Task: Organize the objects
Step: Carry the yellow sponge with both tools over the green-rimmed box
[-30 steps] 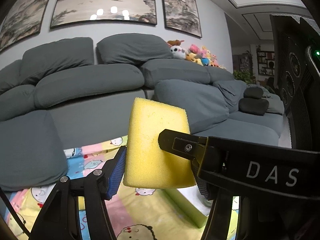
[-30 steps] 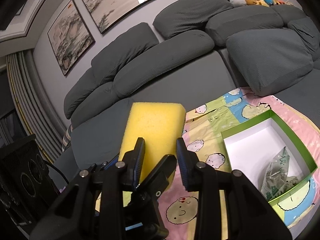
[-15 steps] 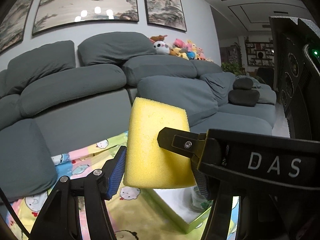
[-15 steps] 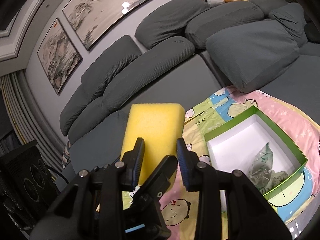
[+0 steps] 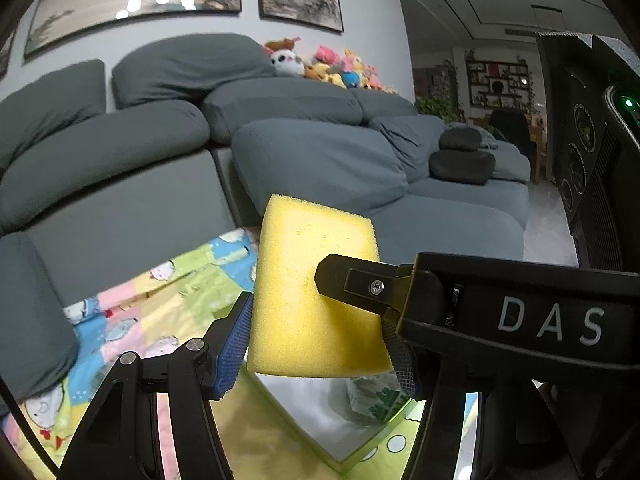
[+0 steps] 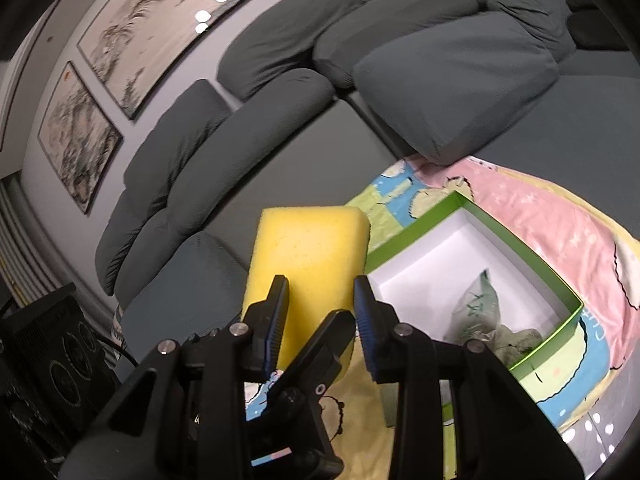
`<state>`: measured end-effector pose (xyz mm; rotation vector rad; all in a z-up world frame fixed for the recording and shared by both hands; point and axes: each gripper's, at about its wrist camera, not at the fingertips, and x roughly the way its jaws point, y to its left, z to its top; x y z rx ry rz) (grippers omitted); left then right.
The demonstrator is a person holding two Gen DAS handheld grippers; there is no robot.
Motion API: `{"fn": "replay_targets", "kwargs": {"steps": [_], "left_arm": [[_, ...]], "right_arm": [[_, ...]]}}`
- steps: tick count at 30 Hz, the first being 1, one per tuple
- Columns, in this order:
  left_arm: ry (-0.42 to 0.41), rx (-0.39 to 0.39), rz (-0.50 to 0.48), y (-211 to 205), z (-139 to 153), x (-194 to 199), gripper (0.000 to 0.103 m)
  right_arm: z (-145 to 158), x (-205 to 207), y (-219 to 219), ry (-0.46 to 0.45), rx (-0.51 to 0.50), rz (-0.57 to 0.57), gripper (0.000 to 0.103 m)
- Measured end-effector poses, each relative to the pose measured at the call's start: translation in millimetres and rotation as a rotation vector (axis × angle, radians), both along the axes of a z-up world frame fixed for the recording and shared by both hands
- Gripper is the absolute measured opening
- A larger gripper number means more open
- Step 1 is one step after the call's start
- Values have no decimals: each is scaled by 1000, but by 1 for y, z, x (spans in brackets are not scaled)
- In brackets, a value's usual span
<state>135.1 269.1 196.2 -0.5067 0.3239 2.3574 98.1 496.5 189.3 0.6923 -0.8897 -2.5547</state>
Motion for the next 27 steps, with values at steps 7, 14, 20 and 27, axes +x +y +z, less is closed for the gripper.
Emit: {"fn": "replay_targets", "kwargs": {"steps": [7, 14, 20, 27], "left_arm": [[-81, -28, -17, 14, -19, -20, 63], [-174, -49, -19, 23, -39, -39, 63], [-244, -47, -35, 26, -53, -51, 63], [-332, -37, -36, 26, -66, -65, 63]], "right_arm": [[-20, -20, 8, -81, -12, -21, 34], [-40, -42, 13, -171, -14, -31, 34], [-50, -51, 14, -223, -8, -44, 33], [-61, -60, 13, -277, 3, -54, 32]]}}
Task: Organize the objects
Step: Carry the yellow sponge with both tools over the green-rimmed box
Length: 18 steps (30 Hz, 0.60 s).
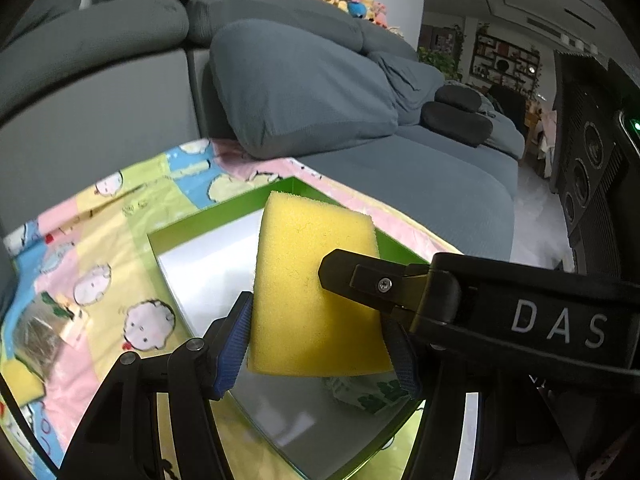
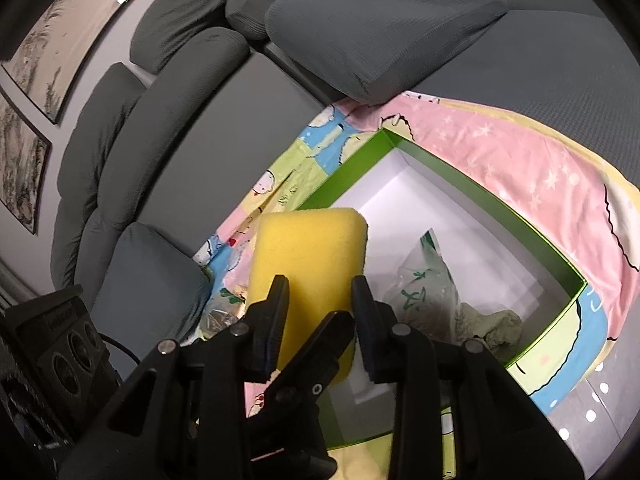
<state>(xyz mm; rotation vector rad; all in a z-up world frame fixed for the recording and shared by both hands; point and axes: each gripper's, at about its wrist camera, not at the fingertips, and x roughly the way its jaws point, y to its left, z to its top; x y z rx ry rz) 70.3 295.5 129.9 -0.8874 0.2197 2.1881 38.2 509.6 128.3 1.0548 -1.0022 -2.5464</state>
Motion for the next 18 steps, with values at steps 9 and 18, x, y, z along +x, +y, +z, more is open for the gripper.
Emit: {"fn": "replay_targets", "kwargs": {"steps": [9, 18], "left_arm": [[-49, 3, 3, 0, -7, -6, 63], [-104, 22, 5, -2, -14, -13, 63]], "right_arm": [[-7, -6, -2, -35, 13, -3, 30], [-11, -9, 0, -58, 27, -15, 26]]}}
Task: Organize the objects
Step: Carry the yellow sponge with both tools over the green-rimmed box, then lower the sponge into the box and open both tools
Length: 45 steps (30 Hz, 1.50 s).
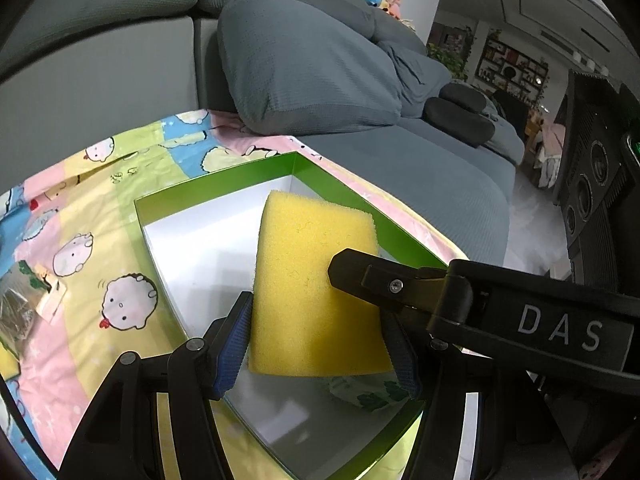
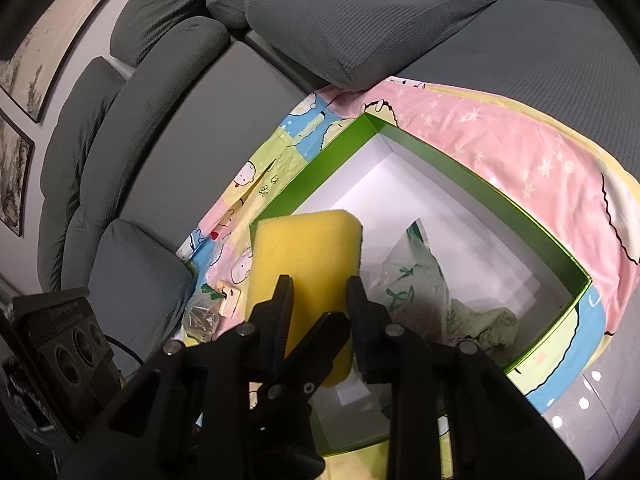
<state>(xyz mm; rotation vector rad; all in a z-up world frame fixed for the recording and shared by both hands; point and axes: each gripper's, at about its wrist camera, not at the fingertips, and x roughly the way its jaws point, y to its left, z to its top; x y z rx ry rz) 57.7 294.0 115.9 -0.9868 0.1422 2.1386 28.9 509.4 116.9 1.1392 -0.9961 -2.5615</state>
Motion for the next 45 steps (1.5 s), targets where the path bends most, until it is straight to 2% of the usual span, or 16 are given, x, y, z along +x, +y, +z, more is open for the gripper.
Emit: {"fn": "replay_targets", "kwargs": {"steps": [15, 23, 29, 36, 45], "left_arm": [[-60, 20, 12, -2, -8, -9, 63], [-64, 12, 25, -3, -9, -9, 63], [-69, 2, 34, -5, -9, -9, 64], [-77, 13, 37, -8, -8, -11, 69], [-64, 24, 37, -13, -2, -11, 69]], "right_arm": [[-5, -6, -2, -31, 31, -19, 23], [-7, -7, -3, -37, 29, -16, 23], [-3, -5, -3, -38, 64, -36, 21], [-3, -5, -4, -42, 62, -33, 23], [1, -3, -6, -23, 63, -29, 24]]}}
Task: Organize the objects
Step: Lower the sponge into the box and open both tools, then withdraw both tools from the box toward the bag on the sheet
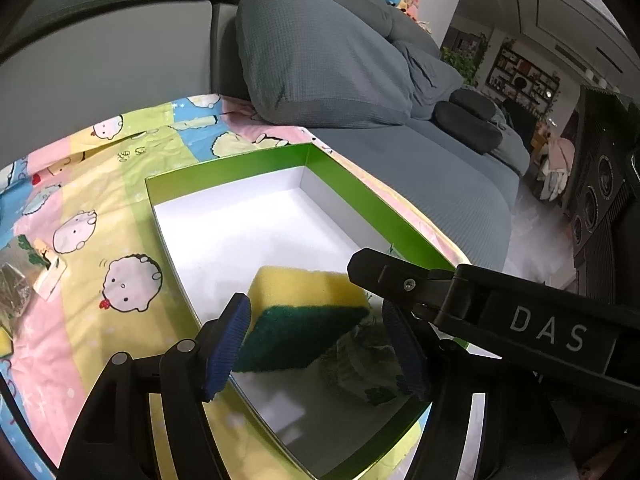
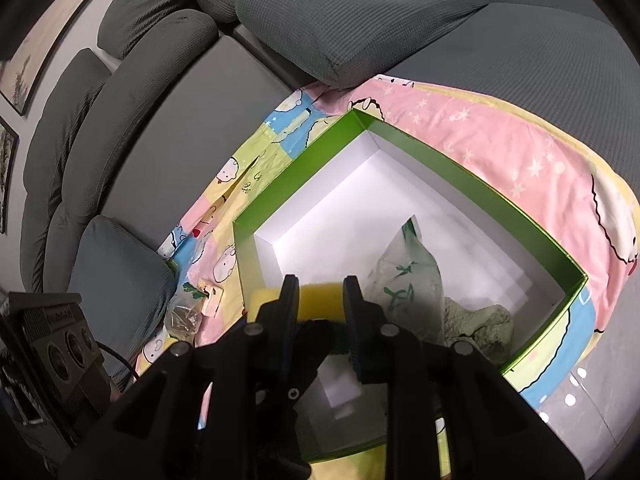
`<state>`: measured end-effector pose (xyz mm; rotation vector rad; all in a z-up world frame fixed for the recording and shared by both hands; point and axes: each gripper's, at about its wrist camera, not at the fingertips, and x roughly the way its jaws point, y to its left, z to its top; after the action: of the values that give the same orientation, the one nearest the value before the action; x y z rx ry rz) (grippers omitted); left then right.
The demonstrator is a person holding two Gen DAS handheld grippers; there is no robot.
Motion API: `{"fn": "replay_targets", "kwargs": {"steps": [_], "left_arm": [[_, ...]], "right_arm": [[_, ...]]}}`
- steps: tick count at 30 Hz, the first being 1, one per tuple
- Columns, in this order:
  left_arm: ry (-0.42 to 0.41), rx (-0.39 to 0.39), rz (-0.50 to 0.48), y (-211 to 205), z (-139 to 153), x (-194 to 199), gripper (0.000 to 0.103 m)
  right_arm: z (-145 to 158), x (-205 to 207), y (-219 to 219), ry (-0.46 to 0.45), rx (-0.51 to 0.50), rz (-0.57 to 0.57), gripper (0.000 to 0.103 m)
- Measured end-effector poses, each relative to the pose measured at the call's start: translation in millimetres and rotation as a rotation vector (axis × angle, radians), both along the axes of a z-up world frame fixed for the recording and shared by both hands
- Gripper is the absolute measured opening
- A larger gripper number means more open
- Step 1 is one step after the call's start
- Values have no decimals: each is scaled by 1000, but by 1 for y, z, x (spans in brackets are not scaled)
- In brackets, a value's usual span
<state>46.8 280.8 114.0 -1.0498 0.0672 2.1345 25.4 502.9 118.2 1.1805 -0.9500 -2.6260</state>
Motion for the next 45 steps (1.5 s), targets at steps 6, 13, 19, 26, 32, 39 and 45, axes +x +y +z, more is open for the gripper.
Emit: {"fn": "replay_targets", "kwargs": {"steps": [6, 13, 19, 26, 32, 39, 45], "left_arm": [[30, 9, 4, -7, 12, 5, 73], [81, 23, 24, -23, 27, 13, 77], [99, 72, 45, -45, 43, 22, 77], [136, 76, 94, -77, 55, 29, 78], [175, 70, 137, -106, 64, 37, 86], [204, 29, 216, -148, 64, 38, 91], [191, -9, 322, -189, 53, 34, 92]], "right_arm": [[9, 6, -2, 40, 3, 11, 37], [24, 14, -7, 99, 19, 33, 60], [34, 20, -15, 129, 48, 40, 65], [41, 24, -28, 148, 75, 58, 70], [49, 28, -43, 175, 87, 95, 74], [57, 29, -66, 207, 106, 160, 81], [62, 29, -88, 225, 119, 211, 83]]}}
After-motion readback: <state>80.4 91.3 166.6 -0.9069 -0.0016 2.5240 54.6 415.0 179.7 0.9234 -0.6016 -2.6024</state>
